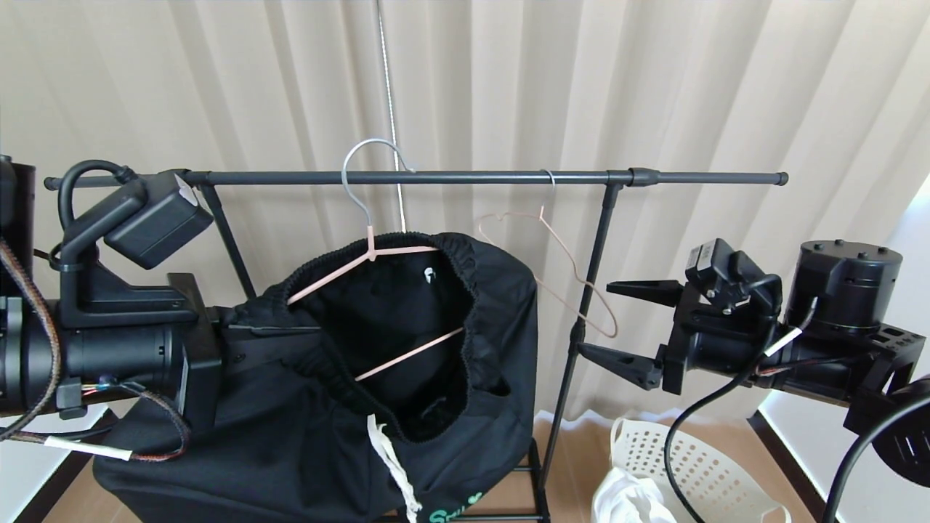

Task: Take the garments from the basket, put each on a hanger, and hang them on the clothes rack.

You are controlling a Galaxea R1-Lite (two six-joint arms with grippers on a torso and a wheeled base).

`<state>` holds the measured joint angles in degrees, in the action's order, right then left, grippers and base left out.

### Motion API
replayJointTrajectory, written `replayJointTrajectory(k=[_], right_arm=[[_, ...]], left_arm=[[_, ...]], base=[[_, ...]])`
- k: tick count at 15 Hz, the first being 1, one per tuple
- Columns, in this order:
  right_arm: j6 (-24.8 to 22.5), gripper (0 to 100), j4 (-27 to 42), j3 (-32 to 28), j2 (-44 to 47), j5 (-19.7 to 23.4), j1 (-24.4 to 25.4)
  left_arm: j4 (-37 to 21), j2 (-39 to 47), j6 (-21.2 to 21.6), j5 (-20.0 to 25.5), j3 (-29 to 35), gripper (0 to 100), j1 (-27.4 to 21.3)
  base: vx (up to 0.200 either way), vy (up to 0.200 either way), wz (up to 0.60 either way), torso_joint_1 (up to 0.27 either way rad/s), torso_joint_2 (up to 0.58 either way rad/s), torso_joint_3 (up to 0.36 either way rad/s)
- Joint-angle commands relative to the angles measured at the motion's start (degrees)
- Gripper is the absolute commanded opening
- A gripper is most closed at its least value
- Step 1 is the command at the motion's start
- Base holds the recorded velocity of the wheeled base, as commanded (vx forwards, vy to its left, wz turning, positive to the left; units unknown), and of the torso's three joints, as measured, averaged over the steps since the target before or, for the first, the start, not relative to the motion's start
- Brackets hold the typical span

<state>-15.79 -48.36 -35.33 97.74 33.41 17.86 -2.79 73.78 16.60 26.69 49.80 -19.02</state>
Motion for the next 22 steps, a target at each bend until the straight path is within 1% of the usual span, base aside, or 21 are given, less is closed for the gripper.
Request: replayJointTrajectory(k=[1, 2, 3, 6, 7, 8, 10, 12, 15, 16, 17, 18, 19, 22], right_arm=[[3.3, 100, -0.1, -1.1, -2.0, -1.6, 1.9], [4.8, 100, 0.1, -1.8, -2.1, -1.9, 1.9], [7.9, 100, 0.2, -3.3, -1.9, -3.0, 2.0], [14.9, 100, 0.3, -6.5, -1.6, -6.1, 2.4], [16.8, 100, 0.8, -7.6, -1.7, -6.4, 2.7], [17.7, 100, 2.0, -8.2, -1.9, -6.4, 2.7], [17.7, 100, 3.6, -8.9, -2.1, -6.5, 2.7], [17.7, 100, 3.7, -9.1, -2.1, -6.6, 2.7], [17.7, 100, 3.6, -9.1, -2.0, -6.8, 2.4], [17.7, 100, 3.6, -9.1, -2.0, -6.8, 2.4], [17.7, 100, 3.6, -9.2, -1.9, -7.0, 2.3], [17.7, 100, 3.6, -9.2, -1.9, -7.0, 2.2], [17.7, 100, 3.6, -9.4, -1.9, -7.0, 2.0], [17.7, 100, 3.6, -9.6, -1.9, -7.0, 1.6]], left_arm=[[0.0, 0.2, -1.6, -0.5, 0.0, 0, 1.2], [-0.1, 0.3, -2.2, -1.1, 0.0, 0, 1.5], [-0.1, 0.9, -3.9, -2.9, 0.1, 0, 2.1], [-0.1, 3.6, -8.1, -6.3, 1.2, 0, 2.9], [-0.1, 5.0, -9.6, -7.6, 2.2, 0, 3.4], [-0.1, 6.7, -11.3, -8.5, 3.5, 0, 3.4], [-0.1, 10.9, -15.2, -9.5, 7.5, 0, 4.1], [-0.2, 15.4, -17.3, -9.6, 12.3, 0, 4.2], [-0.2, 23.0, -17.4, -9.6, 19.2, 0, 4.2], [-0.1, 24.3, -17.4, -9.6, 20.3, 0, 4.2], [-0.1, 28.1, -17.4, -9.6, 23.6, 0, 4.2], [-0.2, 30.0, -17.4, -9.9, 25.4, 0, 4.3], [-0.2, 32.7, -17.4, -11.1, 28.1, 0, 4.4], [-0.2, 37.4, -17.5, -12.4, 32.7, 0, 4.6]], base=[[0.0, 0.0, 0.0, 0.0, 0.0, 0.0], [0.0, 0.0, 0.0, 0.0, 0.0, 0.0], [0.0, 0.0, 0.0, 0.0, 0.0, 0.0], [0.0, 0.0, 0.0, 0.0, 0.0, 0.0], [0.0, 0.0, 0.0, 0.0, 0.0, 0.0], [0.0, 0.0, 0.0, 0.0, 0.0, 0.0], [0.0, 0.0, 0.0, 0.0, 0.0, 0.0], [0.0, 0.0, 0.0, 0.0, 0.0, 0.0], [0.0, 0.0, 0.0, 0.0, 0.0, 0.0], [0.0, 0.0, 0.0, 0.0, 0.0, 0.0], [0.0, 0.0, 0.0, 0.0, 0.0, 0.0], [0.0, 0.0, 0.0, 0.0, 0.0, 0.0], [0.0, 0.0, 0.0, 0.0, 0.0, 0.0], [0.0, 0.0, 0.0, 0.0, 0.0, 0.0]])
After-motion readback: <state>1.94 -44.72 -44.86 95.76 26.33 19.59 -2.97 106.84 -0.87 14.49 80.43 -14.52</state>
